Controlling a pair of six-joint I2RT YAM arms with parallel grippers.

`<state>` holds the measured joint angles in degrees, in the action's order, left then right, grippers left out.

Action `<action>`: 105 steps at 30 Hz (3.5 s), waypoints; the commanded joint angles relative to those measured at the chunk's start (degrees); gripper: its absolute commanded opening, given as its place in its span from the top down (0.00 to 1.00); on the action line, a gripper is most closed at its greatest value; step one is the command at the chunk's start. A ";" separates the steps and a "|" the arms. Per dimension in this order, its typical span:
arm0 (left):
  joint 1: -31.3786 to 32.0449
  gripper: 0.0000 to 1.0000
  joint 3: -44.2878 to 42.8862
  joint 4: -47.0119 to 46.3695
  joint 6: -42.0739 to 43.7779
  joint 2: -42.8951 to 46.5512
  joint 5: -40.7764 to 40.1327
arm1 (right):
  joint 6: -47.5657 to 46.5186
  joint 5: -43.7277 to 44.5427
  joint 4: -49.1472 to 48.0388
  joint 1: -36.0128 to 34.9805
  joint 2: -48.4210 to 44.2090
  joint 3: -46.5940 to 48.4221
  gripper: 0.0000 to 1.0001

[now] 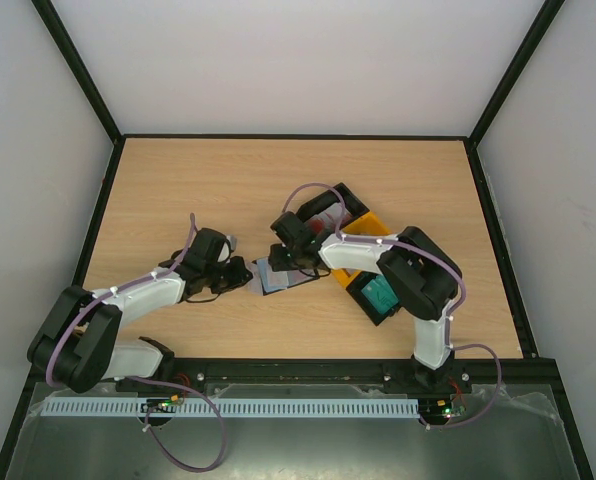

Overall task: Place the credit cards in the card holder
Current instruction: Insert the credit card into the card holder.

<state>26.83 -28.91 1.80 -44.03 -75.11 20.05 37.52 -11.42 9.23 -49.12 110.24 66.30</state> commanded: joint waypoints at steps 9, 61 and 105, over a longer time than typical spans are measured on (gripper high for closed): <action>0.11 0.98 -4.00 5.39 0.94 7.84 -0.17 | 4.62 6.21 -1.63 -0.25 -9.62 -7.29 0.56; 0.09 0.98 -3.55 9.39 5.97 -7.61 -6.78 | 16.66 -16.53 -28.20 5.79 -6.94 -21.80 0.81; -0.11 0.98 -5.12 8.58 6.16 -4.02 -3.53 | -5.22 -20.19 -7.90 6.77 -3.27 -10.43 0.98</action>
<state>26.70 -33.91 10.17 -38.89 -77.19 15.79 34.39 -30.46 -0.25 -41.65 105.84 54.52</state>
